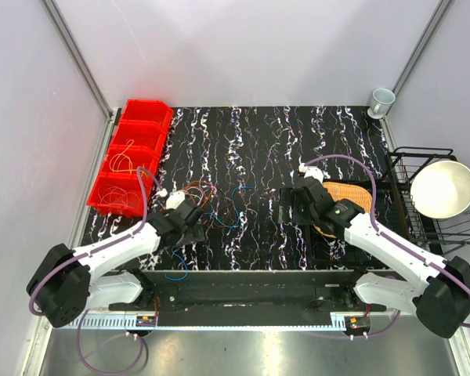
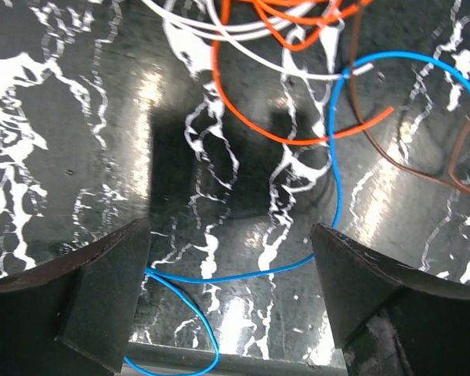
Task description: Untangle the cables
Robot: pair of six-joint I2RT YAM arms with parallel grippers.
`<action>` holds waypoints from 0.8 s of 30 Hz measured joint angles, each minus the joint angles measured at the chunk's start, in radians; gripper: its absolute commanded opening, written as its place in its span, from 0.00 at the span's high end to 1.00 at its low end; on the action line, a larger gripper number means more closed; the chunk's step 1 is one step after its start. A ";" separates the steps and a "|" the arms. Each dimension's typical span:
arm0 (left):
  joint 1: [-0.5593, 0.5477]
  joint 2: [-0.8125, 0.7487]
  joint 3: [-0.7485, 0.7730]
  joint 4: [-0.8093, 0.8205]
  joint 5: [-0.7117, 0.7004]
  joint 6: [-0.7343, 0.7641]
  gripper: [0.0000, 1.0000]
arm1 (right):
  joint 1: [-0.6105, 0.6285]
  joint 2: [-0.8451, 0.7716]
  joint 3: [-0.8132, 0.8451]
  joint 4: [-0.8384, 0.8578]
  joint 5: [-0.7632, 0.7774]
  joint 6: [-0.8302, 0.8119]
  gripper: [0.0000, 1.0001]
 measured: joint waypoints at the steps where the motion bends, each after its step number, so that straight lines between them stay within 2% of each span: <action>1: -0.005 -0.001 0.000 0.001 0.004 0.000 0.14 | 0.000 0.000 0.000 0.000 0.000 0.000 0.00; 9: -0.076 -0.038 0.005 0.002 0.015 0.036 0.04 | 0.000 0.010 0.000 0.001 0.000 -0.001 0.00; 14: -0.089 -0.030 0.033 0.003 0.013 0.092 0.04 | 0.000 0.011 0.000 0.000 -0.006 -0.001 0.00; 18: -0.119 -0.013 0.063 0.009 0.014 0.128 0.11 | 0.000 0.011 0.000 0.001 -0.017 -0.001 0.00; 19: -0.129 -0.008 0.069 0.011 0.014 0.136 0.16 | 0.000 0.011 0.000 0.001 -0.018 -0.001 0.00; 24: -0.161 0.058 0.090 0.032 0.015 0.158 0.23 | 0.000 0.019 0.000 0.002 -0.019 -0.001 0.00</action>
